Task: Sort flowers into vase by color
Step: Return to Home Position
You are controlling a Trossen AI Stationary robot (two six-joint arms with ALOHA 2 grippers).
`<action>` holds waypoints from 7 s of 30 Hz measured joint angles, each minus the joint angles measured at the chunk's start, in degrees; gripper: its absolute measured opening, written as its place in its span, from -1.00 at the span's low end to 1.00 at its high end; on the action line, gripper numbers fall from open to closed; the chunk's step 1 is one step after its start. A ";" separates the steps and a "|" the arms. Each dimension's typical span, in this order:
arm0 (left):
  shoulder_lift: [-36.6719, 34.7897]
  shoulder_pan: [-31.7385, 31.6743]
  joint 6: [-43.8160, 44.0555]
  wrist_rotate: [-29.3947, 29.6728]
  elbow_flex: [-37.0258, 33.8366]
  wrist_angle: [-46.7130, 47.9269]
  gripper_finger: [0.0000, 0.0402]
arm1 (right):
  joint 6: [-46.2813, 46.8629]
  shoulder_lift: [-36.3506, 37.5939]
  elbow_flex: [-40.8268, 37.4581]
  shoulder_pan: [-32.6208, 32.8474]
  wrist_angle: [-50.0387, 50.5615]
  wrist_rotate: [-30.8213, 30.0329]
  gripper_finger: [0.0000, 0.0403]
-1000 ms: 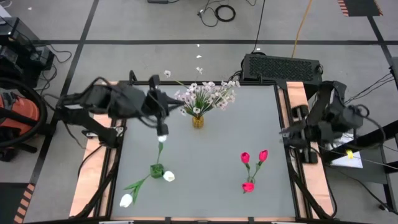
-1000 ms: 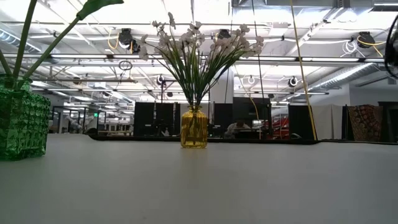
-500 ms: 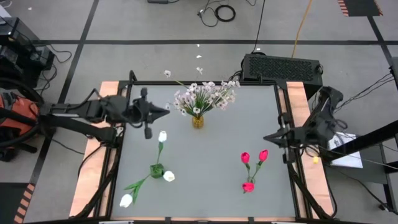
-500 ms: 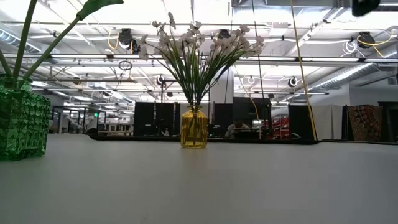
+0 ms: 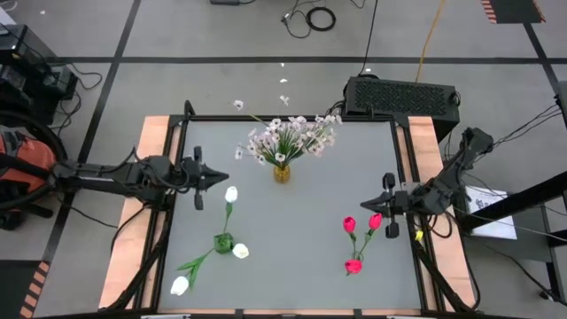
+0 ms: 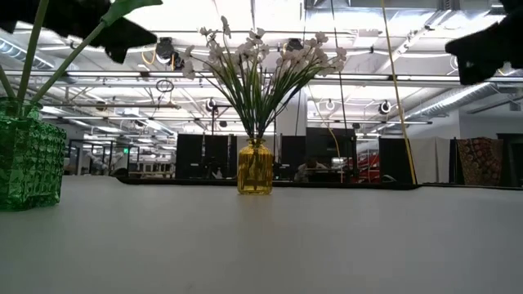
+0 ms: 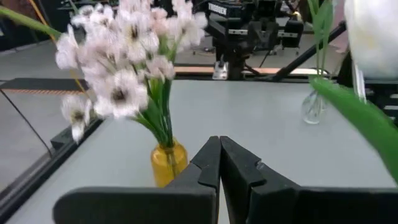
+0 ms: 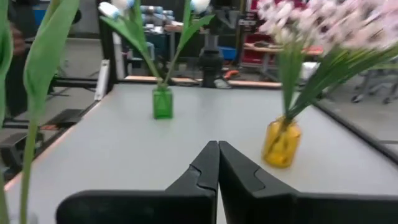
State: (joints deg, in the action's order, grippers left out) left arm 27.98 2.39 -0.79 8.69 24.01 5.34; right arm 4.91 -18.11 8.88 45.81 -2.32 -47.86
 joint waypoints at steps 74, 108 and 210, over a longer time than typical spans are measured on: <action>-21.92 2.52 1.87 -2.87 -23.68 -7.32 -0.91 | -6.05 15.58 -7.97 -47.09 0.93 52.46 -1.00; -22.07 1.38 -5.91 -4.15 -23.71 -10.60 -0.95 | -6.06 15.58 -7.99 -47.39 0.93 52.19 -1.00; -27.52 1.36 1.89 -3.54 -23.73 -7.01 -0.88 | -6.01 15.56 -8.02 -47.39 0.89 52.17 -1.00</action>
State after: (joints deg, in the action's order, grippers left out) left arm 0.47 3.75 1.10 5.14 0.27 -1.67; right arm -1.10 -2.55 0.86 -1.58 -1.43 4.32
